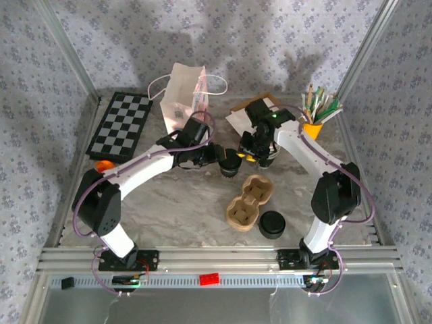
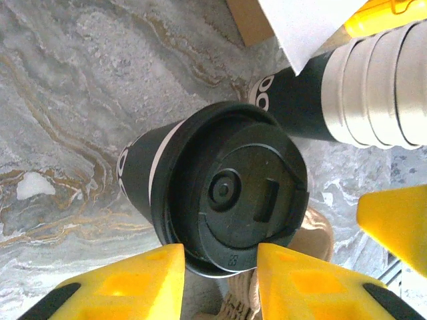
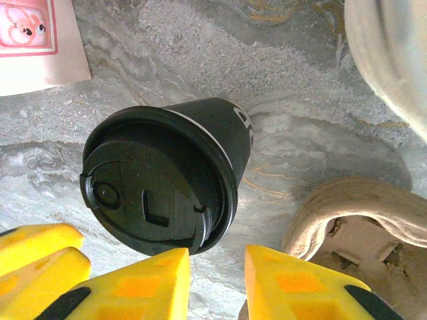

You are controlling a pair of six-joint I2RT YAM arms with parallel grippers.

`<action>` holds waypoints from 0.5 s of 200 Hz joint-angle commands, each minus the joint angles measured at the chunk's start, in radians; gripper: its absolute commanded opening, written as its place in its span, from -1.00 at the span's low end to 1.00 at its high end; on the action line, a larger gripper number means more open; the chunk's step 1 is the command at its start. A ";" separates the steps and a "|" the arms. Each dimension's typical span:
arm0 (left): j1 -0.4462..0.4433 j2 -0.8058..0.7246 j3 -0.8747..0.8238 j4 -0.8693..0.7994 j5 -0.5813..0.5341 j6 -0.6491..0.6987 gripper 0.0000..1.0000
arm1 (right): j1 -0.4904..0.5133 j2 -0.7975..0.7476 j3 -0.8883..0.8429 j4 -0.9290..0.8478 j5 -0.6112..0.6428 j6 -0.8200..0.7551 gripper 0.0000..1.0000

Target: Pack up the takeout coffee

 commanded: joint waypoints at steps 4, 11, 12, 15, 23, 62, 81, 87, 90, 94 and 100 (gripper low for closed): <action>-0.012 0.014 0.029 -0.023 -0.003 -0.016 -0.33 | 0.003 0.030 0.004 -0.010 -0.015 -0.044 -0.47; -0.013 0.019 0.034 -0.025 -0.007 -0.015 -0.34 | 0.004 0.035 0.003 -0.005 -0.020 -0.045 -0.48; -0.013 0.020 0.037 -0.025 -0.008 -0.014 -0.34 | 0.005 0.036 0.004 -0.004 -0.020 -0.045 -0.49; -0.013 0.025 0.039 -0.026 -0.009 -0.013 -0.34 | 0.005 0.038 0.004 -0.003 -0.022 -0.044 -0.49; -0.013 0.035 0.051 -0.035 -0.013 -0.009 -0.35 | 0.008 0.047 0.008 -0.005 -0.022 -0.048 -0.50; -0.014 0.076 0.094 -0.065 -0.028 0.007 -0.41 | 0.026 0.083 0.029 -0.017 -0.023 -0.065 -0.56; -0.014 0.077 0.089 -0.069 -0.037 0.011 -0.41 | 0.026 0.089 0.026 -0.025 -0.023 -0.068 -0.58; -0.013 0.079 0.088 -0.067 -0.039 0.013 -0.41 | 0.026 0.090 0.022 -0.023 -0.026 -0.068 -0.58; -0.014 0.081 0.088 -0.068 -0.039 0.014 -0.41 | 0.026 0.091 0.020 -0.023 -0.025 -0.069 -0.58; -0.013 0.083 0.089 -0.069 -0.038 0.014 -0.41 | 0.026 0.093 0.017 -0.022 -0.025 -0.068 -0.59; -0.013 0.088 0.093 -0.077 -0.037 0.017 -0.41 | 0.026 0.095 0.015 -0.020 -0.027 -0.069 -0.59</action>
